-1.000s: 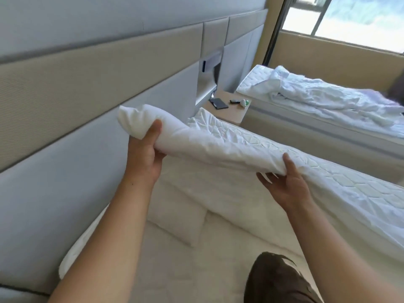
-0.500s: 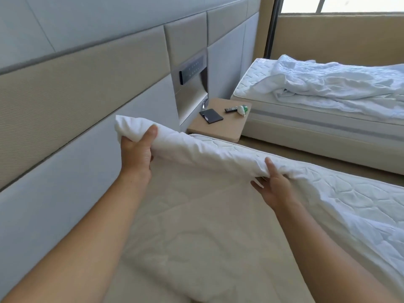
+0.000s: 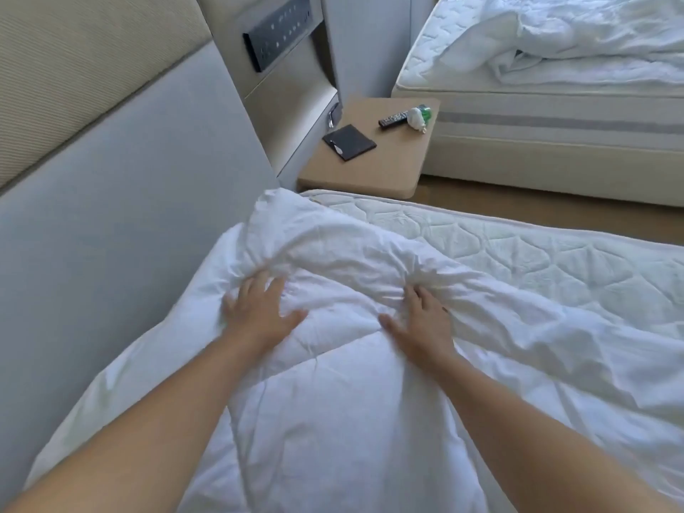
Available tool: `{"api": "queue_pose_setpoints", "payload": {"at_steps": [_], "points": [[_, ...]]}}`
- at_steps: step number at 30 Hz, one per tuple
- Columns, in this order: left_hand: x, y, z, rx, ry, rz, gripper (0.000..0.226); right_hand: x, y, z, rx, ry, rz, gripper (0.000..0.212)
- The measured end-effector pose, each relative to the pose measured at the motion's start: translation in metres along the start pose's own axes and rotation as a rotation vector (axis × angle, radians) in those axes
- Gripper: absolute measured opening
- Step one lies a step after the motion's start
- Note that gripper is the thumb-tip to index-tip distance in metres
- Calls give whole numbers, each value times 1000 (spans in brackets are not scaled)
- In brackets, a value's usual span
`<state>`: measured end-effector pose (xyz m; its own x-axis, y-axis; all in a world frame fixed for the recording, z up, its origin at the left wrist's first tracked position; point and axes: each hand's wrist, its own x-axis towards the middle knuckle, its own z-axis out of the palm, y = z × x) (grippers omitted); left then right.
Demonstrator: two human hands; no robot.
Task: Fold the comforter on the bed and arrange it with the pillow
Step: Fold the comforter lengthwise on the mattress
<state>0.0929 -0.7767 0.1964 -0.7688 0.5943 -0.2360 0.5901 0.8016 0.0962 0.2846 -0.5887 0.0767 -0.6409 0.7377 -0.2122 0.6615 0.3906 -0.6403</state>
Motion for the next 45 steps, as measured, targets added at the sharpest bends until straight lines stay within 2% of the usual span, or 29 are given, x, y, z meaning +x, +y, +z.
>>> {"api": "queue_pose_setpoints", "payload": {"at_steps": [1,3,8,11,13,15,17,19,23,26,30,35,42,45], "points": [[-1,-5,12,168,1,20,79,-3,6,10,-99,20,-60,90],[-3,-13,29,290,30,55,76,-1,15,27,-152,-5,-81,92],[0,-7,41,393,-43,-5,71,8,16,23,-102,-196,-61,85],[-8,28,44,303,32,-21,63,-16,21,-10,-178,-201,-141,80],[-26,48,57,207,58,113,60,-59,42,-30,-258,-149,-157,74],[-52,60,78,161,71,346,58,-117,78,-43,-362,-67,-125,71],[-79,68,104,228,55,554,60,-172,118,-50,-473,10,-33,71],[-103,74,127,331,11,641,66,-217,149,-52,-530,30,80,75],[-126,69,146,390,-47,569,77,-276,166,-42,-508,53,309,82],[-133,48,143,397,-58,528,78,-294,171,-30,-460,82,403,84],[-122,21,144,354,-10,535,76,-283,181,-18,-472,80,396,85],[-100,-7,171,343,56,558,77,-250,195,9,-513,44,295,83],[-77,14,218,314,143,528,76,-237,223,38,-537,191,262,84],[-75,17,229,342,162,493,75,-232,229,41,-532,183,256,84]]}}
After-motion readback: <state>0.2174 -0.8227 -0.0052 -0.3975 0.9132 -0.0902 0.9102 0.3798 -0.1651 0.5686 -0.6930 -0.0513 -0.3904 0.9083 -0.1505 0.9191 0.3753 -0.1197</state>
